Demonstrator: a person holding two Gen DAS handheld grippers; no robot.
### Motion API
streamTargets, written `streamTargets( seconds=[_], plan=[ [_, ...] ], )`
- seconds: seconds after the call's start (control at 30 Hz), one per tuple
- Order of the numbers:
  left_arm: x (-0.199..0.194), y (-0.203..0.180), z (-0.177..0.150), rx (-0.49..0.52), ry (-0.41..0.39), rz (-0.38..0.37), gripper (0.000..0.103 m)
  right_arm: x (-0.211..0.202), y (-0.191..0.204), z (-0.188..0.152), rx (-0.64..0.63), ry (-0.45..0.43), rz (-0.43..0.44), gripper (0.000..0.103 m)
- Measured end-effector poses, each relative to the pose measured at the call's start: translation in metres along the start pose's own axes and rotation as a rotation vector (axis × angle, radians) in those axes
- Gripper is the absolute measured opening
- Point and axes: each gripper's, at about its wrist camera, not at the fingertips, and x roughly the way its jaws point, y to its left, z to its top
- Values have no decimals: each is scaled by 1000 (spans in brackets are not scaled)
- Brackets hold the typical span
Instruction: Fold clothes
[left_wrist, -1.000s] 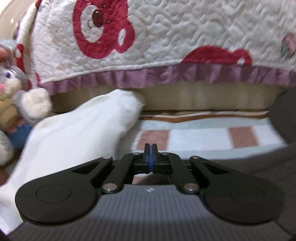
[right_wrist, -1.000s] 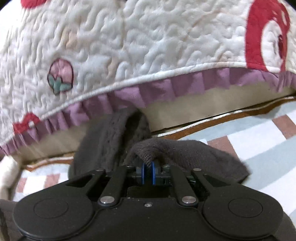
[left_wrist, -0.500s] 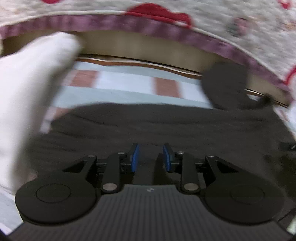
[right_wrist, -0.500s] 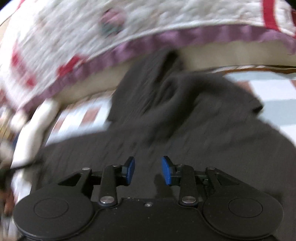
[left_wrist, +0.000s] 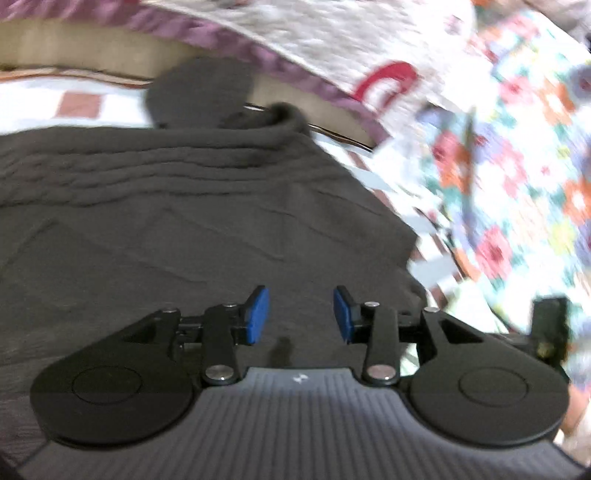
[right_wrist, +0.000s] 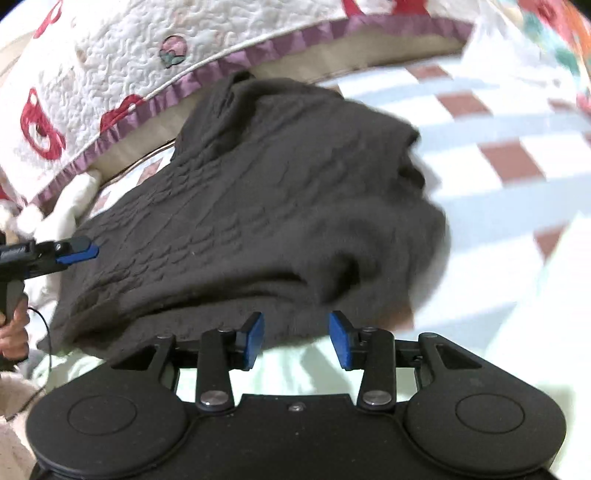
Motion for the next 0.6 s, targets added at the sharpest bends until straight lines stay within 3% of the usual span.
streamTargets(
  seconds=[0.07, 0.17, 0.27, 0.33, 0.43, 0.47, 0.5, 0.53, 0.6],
  plan=[
    [6, -13, -5, 43, 33, -27, 37, 10, -8, -8, 58, 12, 30, 45],
    [20, -21, -14, 58, 114, -66, 37, 27, -12, -20, 137, 25, 5, 49],
    [32, -29, -23, 110, 203, -94, 48, 35, -18, -26, 167, -1, 29, 51],
    [37, -35, -29, 164, 236, -76, 55, 36, -15, -25, 134, -38, 28, 50],
    [42, -44, -38, 251, 268, -29, 56, 38, -15, -19, 118, -83, 31, 49],
    [43, -45, -40, 273, 272, -15, 58, 40, -16, -16, 115, -100, 34, 46],
    [43, -44, -40, 280, 266, -3, 58, 41, -17, -13, 114, -115, 36, 25],
    [41, -42, -40, 279, 257, 8, 58, 44, -19, -11, 117, -121, 34, 14],
    [37, -39, -35, 265, 226, 12, 58, 39, -21, -6, 131, -152, 48, 11]
  ],
)
